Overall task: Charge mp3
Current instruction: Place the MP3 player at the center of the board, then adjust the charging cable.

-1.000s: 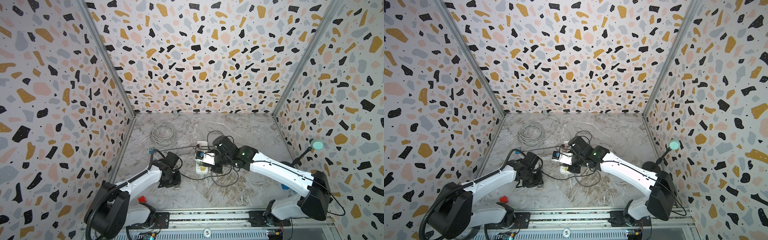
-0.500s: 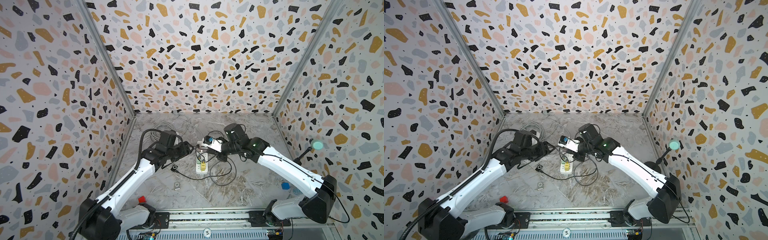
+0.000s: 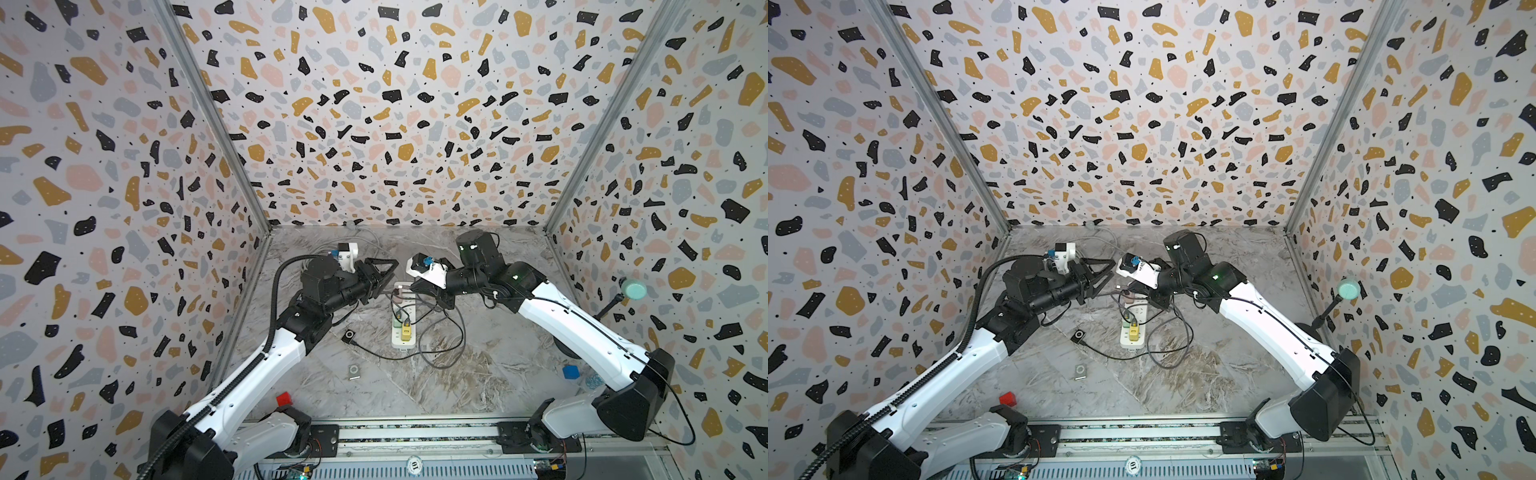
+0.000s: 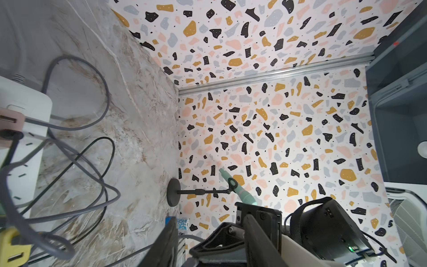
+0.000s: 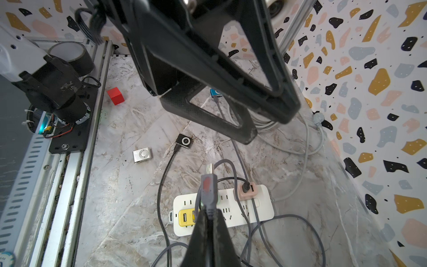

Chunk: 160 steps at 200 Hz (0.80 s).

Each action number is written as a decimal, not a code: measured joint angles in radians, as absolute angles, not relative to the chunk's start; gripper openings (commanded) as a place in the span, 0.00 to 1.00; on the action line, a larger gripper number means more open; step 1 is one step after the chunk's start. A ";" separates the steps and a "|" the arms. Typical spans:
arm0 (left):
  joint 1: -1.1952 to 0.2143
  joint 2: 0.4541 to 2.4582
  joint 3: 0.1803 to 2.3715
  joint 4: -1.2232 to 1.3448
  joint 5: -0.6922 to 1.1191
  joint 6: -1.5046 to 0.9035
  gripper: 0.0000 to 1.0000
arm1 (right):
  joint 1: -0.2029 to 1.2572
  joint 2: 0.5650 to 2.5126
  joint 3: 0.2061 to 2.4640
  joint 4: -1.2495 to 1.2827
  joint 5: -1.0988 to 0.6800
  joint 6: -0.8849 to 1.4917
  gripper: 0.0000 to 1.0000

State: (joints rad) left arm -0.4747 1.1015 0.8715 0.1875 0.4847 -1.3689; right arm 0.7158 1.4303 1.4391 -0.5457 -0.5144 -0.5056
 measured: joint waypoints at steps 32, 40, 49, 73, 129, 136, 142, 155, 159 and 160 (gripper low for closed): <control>-0.489 1.118 0.832 0.233 0.517 -1.406 0.41 | 0.714 1.434 1.439 -0.544 -0.532 -0.501 0.00; -0.495 1.122 0.824 0.238 0.524 -1.411 0.41 | 0.713 1.434 1.439 -0.543 -0.533 -0.498 0.00; -0.500 1.127 0.818 0.240 0.535 -1.415 0.42 | 0.713 1.434 1.439 -0.542 -0.535 -0.497 0.00; -0.513 1.137 0.812 0.242 0.558 -1.419 0.39 | 0.711 1.434 1.439 -0.537 -0.539 -0.494 0.00; -0.518 1.137 0.807 0.250 0.576 -1.427 0.20 | 0.709 1.434 1.434 -0.530 -0.546 -0.490 0.00; -0.518 1.137 0.804 0.255 0.577 -1.426 0.17 | 0.709 1.434 1.432 -0.529 -0.547 -0.489 0.00; -0.518 1.137 0.799 0.257 0.579 -1.427 0.15 | 0.709 1.434 1.431 -0.529 -0.547 -0.488 0.00; -0.518 1.137 0.791 0.264 0.580 -1.430 0.08 | 0.709 1.434 1.426 -0.530 -0.547 -0.486 0.00; -0.518 1.137 0.790 0.265 0.582 -1.428 0.06 | 0.709 1.434 1.424 -0.531 -0.548 -0.485 0.00; -0.518 1.137 0.790 0.265 0.582 -1.429 0.06 | 0.709 1.434 1.423 -0.530 -0.548 -0.483 0.00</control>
State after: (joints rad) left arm -0.5182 1.1374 0.7898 0.2653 0.5816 -1.4288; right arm 0.7086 1.4342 1.4235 -0.5304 -0.5484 -0.4828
